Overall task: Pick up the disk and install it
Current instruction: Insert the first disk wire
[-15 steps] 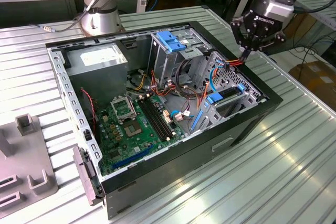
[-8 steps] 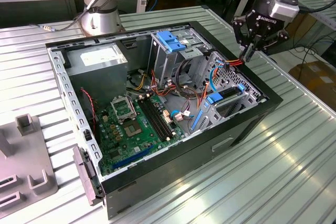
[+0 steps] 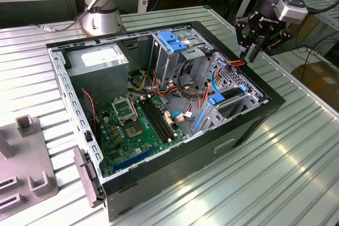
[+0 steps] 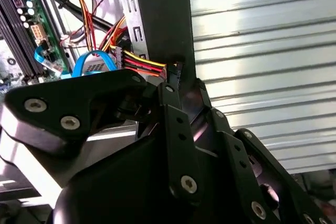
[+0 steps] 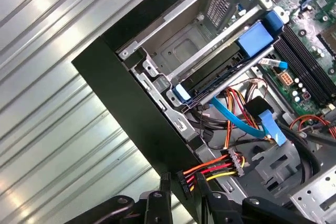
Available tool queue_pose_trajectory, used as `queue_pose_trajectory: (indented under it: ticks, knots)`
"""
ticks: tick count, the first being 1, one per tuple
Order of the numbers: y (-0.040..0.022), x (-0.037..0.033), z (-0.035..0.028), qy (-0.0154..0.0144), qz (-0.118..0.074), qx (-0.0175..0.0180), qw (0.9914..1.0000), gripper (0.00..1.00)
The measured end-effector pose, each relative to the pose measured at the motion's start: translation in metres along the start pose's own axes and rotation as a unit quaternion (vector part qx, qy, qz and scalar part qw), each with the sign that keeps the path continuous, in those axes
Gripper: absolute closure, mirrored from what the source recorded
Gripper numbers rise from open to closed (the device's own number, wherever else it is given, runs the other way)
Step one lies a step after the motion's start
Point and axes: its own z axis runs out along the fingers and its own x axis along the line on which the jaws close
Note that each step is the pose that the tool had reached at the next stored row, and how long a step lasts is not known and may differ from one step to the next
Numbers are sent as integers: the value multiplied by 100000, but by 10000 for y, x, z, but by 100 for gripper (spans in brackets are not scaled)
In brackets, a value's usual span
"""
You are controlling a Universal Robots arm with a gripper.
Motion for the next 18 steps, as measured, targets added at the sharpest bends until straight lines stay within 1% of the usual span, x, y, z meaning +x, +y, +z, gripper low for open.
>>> queue_pose_trajectory:
  ticks: [3,4,5,7,8,9,11,13,14,15,16,17,18]
  knots:
    - [13,-14,2,-5,-803,46,99997,69]
    - [15,-17,3,-2,-1549,83,99988,69]
    - [14,-19,8,-16,-4089,218,99916,69]
    - [14,-19,15,-31,-6205,340,99807,69]
    - [14,-20,18,-38,-7534,409,99715,69]
    - [13,-20,22,-46,-8408,464,99645,69]
    - [12,-22,28,-55,-10422,571,99454,69]
    - [9,-24,37,-70,-12347,683,99232,69]
    - [6,-27,42,-76,-13415,744,99093,69]
    - [1,-32,49,-82,-14626,808,98921,69]
    - [0,-32,55,-55,-15624,852,98768,69]
    - [0,-33,58,-7,-15914,870,98722,69]
    - [0,-33,60,51,-16039,866,98702,69]
